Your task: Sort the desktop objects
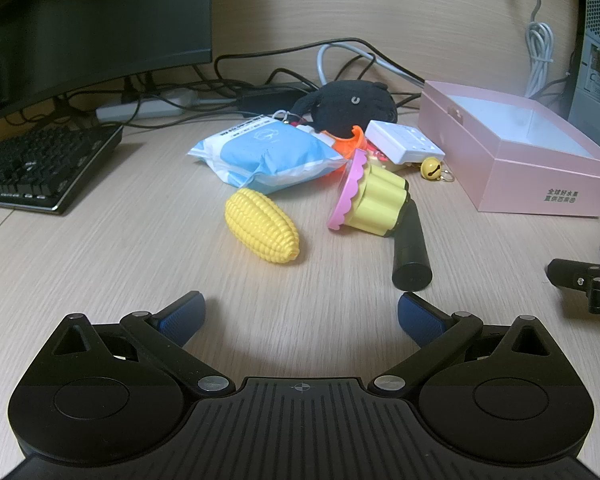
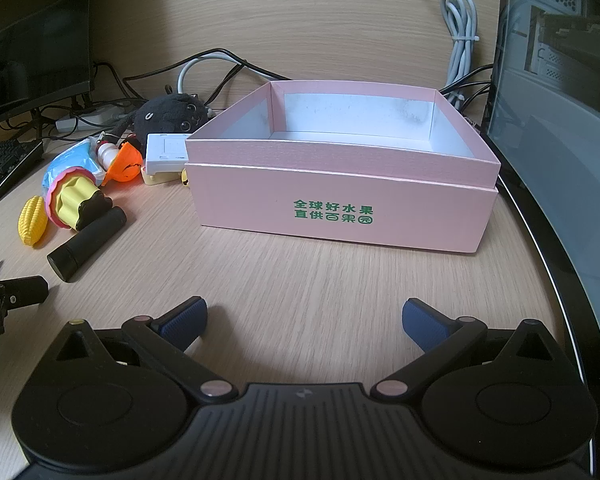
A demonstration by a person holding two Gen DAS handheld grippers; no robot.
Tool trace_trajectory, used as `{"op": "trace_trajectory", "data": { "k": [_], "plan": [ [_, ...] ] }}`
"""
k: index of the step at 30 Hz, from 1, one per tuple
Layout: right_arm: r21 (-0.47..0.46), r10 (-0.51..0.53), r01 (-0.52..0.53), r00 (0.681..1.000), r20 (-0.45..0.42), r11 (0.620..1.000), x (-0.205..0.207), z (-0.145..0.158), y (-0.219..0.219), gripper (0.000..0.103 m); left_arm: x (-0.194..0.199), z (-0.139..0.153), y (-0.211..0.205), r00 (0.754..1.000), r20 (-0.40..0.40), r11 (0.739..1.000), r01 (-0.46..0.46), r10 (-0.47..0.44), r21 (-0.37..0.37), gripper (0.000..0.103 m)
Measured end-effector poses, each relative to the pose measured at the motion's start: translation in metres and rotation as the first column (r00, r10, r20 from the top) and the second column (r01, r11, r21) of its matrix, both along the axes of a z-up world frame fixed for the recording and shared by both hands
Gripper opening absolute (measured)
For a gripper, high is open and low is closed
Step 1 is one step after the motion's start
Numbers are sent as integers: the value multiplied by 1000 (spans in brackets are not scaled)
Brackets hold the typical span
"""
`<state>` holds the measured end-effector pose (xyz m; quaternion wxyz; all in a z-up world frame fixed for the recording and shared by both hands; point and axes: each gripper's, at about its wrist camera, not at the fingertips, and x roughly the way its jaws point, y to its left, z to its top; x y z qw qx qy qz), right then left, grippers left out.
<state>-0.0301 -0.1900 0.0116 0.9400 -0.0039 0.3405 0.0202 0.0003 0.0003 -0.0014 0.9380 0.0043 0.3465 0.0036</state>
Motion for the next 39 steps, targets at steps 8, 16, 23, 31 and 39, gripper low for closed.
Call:
{"op": "trace_trajectory", "data": {
  "k": [8,16,23,31,39],
  "plan": [
    [0,0,0,1000,0,1000,0,0,0,103,0,0,0,1000,0,1000,0,0,0,103],
    [1,-12,12,1000,0,1000,1,-1,2,103,0,0,1,1000,-1,1000,-1,1,1,103],
    [2,-29,29,1000,0,1000,3,0,1,103,-7,2,-1,1000,-9,1000,-6,6,3,103],
    [2,-46,46,998,-37,999,-16,3,17,103,-25,3,-3,999,-12,999,42,-42,1,103],
    [-2,-56,56,998,-34,998,-27,3,26,103,-25,3,-4,999,-13,999,32,-32,8,103]
  ]
}}
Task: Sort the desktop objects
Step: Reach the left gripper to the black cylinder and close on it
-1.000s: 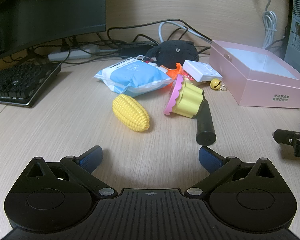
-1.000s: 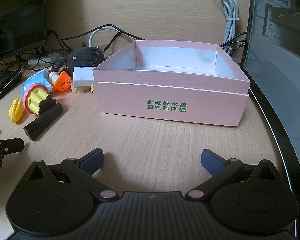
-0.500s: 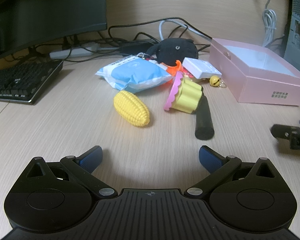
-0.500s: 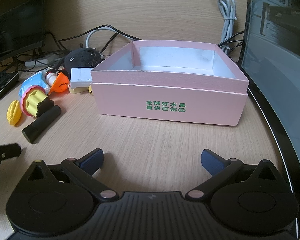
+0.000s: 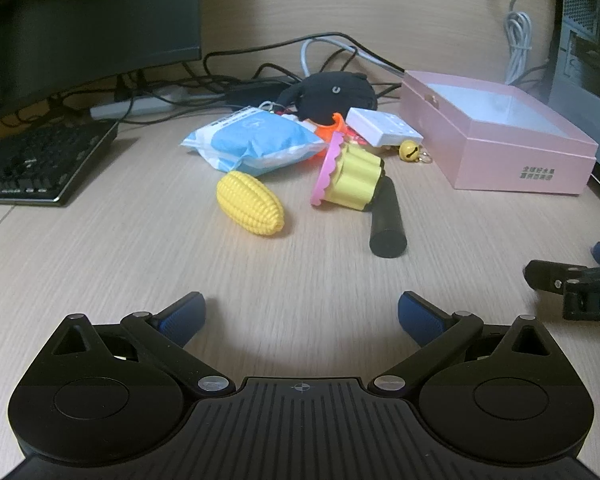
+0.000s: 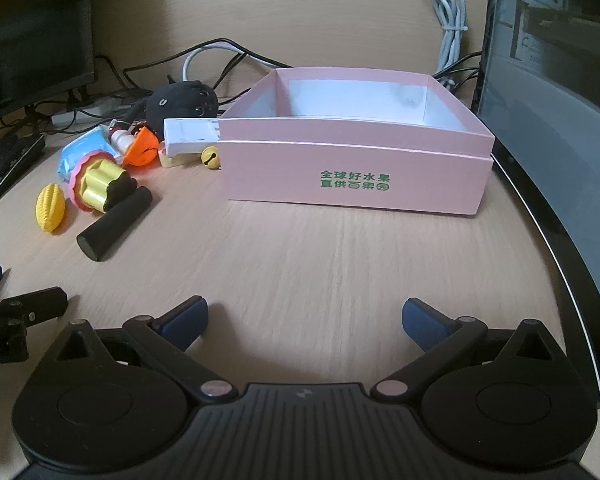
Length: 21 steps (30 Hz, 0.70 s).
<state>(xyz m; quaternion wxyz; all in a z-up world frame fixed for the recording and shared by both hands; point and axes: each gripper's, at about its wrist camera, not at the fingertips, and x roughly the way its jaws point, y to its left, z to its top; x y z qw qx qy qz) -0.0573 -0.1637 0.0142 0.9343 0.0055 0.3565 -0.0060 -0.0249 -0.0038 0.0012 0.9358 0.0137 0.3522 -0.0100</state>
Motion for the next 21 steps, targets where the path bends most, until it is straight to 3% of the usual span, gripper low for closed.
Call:
{"op": "trace_trajectory", "data": {
  "k": [5,13,21],
  "plan": [
    [1,-3,3,1000,-2,1000,1,0,0,103,7,1,-7,1000,-5,1000,-7,7,6,103],
    [1,-10,10,1000,-10,1000,2,1,1,103,33,1,-18,997,-10,997,74,-74,18,103],
    [3,-11,11,1000,-5,1000,2,0,0,103,65,2,-3,999,-25,999,36,-36,12,103]
  ]
}}
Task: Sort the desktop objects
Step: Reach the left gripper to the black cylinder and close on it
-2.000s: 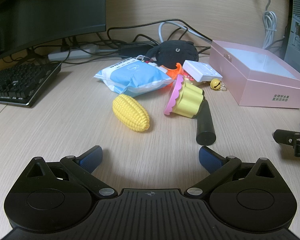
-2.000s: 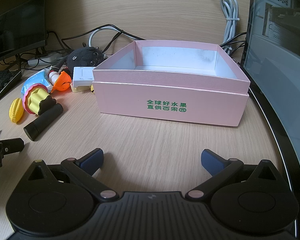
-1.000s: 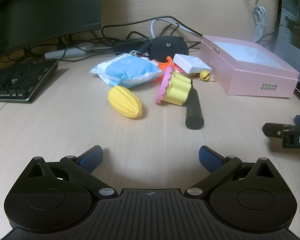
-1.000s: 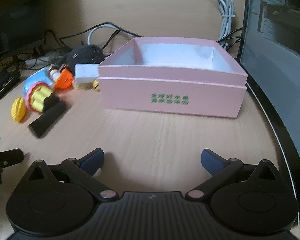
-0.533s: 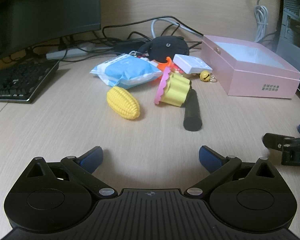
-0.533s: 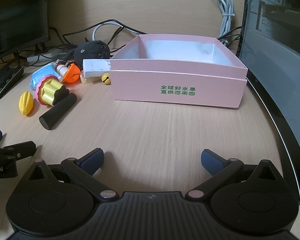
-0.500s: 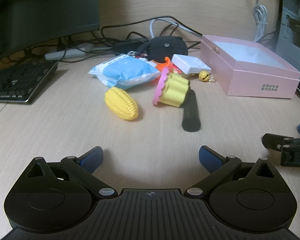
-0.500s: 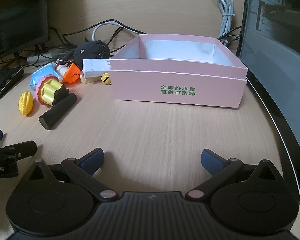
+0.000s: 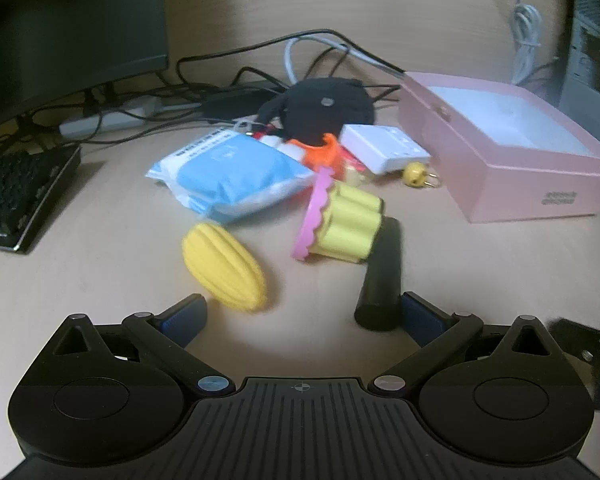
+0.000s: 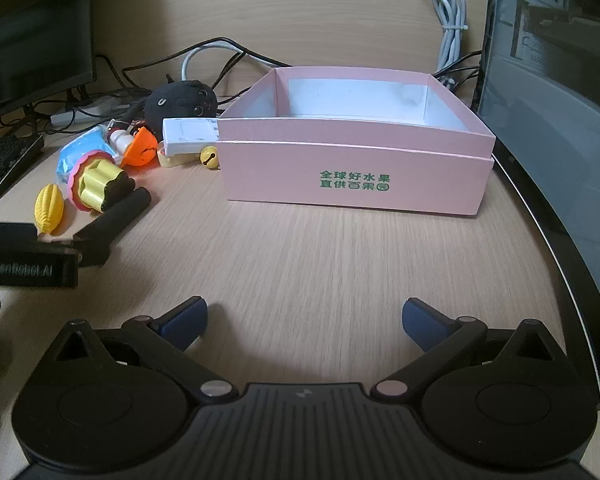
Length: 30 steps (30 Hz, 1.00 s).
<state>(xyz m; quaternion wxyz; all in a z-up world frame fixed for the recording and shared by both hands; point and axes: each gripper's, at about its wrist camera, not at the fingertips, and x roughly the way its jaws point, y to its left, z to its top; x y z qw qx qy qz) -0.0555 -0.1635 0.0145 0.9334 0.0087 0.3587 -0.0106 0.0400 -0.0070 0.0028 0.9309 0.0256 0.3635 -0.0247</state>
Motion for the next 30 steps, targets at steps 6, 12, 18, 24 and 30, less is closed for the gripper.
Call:
{"op": "trace_trajectory", "data": {
  "k": [6,12,18,24,30],
  "plan": [
    [2,8,-8,1000,-2,1000,-3,0,0,103,22,1,18,999,-7,998,-52,52,19,103],
    [-2,21,-21,1000,-17,1000,1,1,0,103,49,4,35,991,-29,990,-129,130,48,103],
    [-4,27,-27,999,-17,1000,1,1,0,103,43,4,41,991,-56,992,-125,125,2,103],
    [-3,31,-31,999,-19,1000,1,1,-1,103,28,5,30,995,-70,997,-74,72,-19,103],
    [-3,36,-36,999,-20,999,1,2,-2,103,14,9,17,998,-66,999,4,-8,-52,93]
  ]
}}
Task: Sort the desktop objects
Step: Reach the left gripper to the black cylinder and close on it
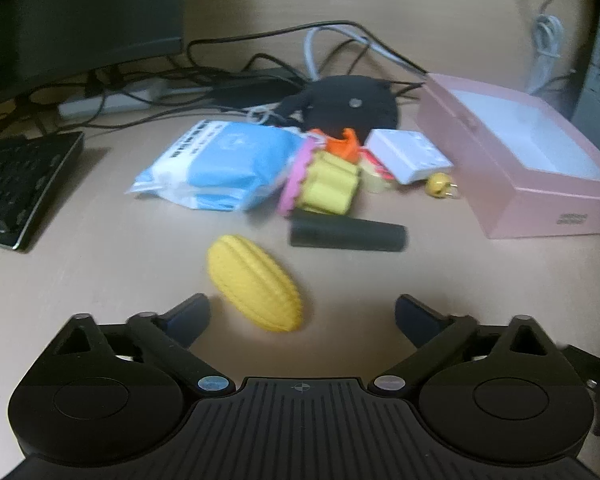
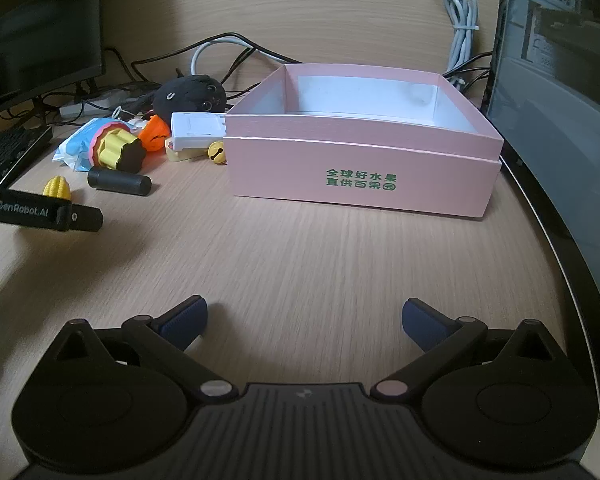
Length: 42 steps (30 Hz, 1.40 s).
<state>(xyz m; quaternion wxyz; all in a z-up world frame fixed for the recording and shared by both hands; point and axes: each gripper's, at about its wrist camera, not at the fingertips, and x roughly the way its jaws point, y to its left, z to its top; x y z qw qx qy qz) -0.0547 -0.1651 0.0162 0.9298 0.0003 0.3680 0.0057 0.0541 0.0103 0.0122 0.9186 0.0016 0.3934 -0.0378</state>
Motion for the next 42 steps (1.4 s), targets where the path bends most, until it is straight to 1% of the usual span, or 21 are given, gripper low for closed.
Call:
{"op": "trace_trajectory", "data": {
  "k": [1,2,5,8,12,16,20,24,26,28,29,30,31,32,33,34,35,37,39,41,42],
  "plan": [
    [0,0,0,1000,0,1000,0,0,0,103,-1,1,-2,1000,2,1000,6,-6,4,81],
    [0,0,0,1000,0,1000,0,0,0,103,-2,3,-3,1000,6,1000,17,-17,8,78],
    [1,0,0,1000,3,1000,0,0,0,103,-2,6,-6,999,20,1000,31,-31,6,78],
    [1,0,0,1000,3,1000,0,0,0,103,8,8,-10,999,18,999,34,-35,11,78],
    [1,0,0,1000,3,1000,0,0,0,103,23,5,-15,1000,6,998,-1,0,58,77],
    [1,-3,3,1000,4,1000,0,1,0,103,34,6,-12,1000,21,999,-12,11,49,79],
    [4,-9,9,1000,4,1000,-1,1,1,103,39,7,-12,999,42,996,23,-27,87,80],
    [5,-9,9,1000,1,1000,-2,1,1,103,36,5,-4,999,30,993,18,-22,114,78],
    [2,-4,4,1000,-2,1000,-2,1,2,103,35,3,6,1000,20,991,-19,16,135,80],
    [3,-1,1,1000,-1,1000,-1,1,1,103,35,4,16,996,20,982,-93,91,165,85],
    [3,-3,3,1000,1,1000,-1,0,2,103,35,6,20,993,26,980,-114,111,163,85],
    [3,-4,4,1000,2,1000,-1,0,2,103,32,10,24,994,37,986,-109,105,127,85],
    [4,-4,4,1000,4,1000,-2,0,2,103,28,15,26,996,48,993,-85,81,83,88],
    [4,-4,4,1000,5,1000,-2,0,2,103,24,19,26,997,57,998,-54,52,41,95],
    [4,-4,4,1000,5,1000,-2,0,2,103,19,23,24,998,66,1000,-21,21,4,97],
    [4,-5,4,1000,6,1000,-2,-1,2,103,16,26,19,997,72,1000,14,-13,-21,97],
    [4,-4,4,1000,6,1000,-2,-1,1,103,16,27,12,997,70,999,46,-44,-28,97],
    [4,-5,5,1000,6,1000,-2,-1,1,103,21,26,-7,995,59,997,74,-74,9,97],
    [4,-4,4,1000,5,1000,-2,-1,1,103,31,21,-23,997,53,996,55,-59,69,97],
    [4,-4,4,1000,6,1000,-2,-1,1,103,40,18,-33,997,47,995,55,-59,85,97],
    [4,-4,4,1000,6,1000,-2,-1,1,103,45,17,-38,998,30,995,56,-58,85,97]
  ]
}}
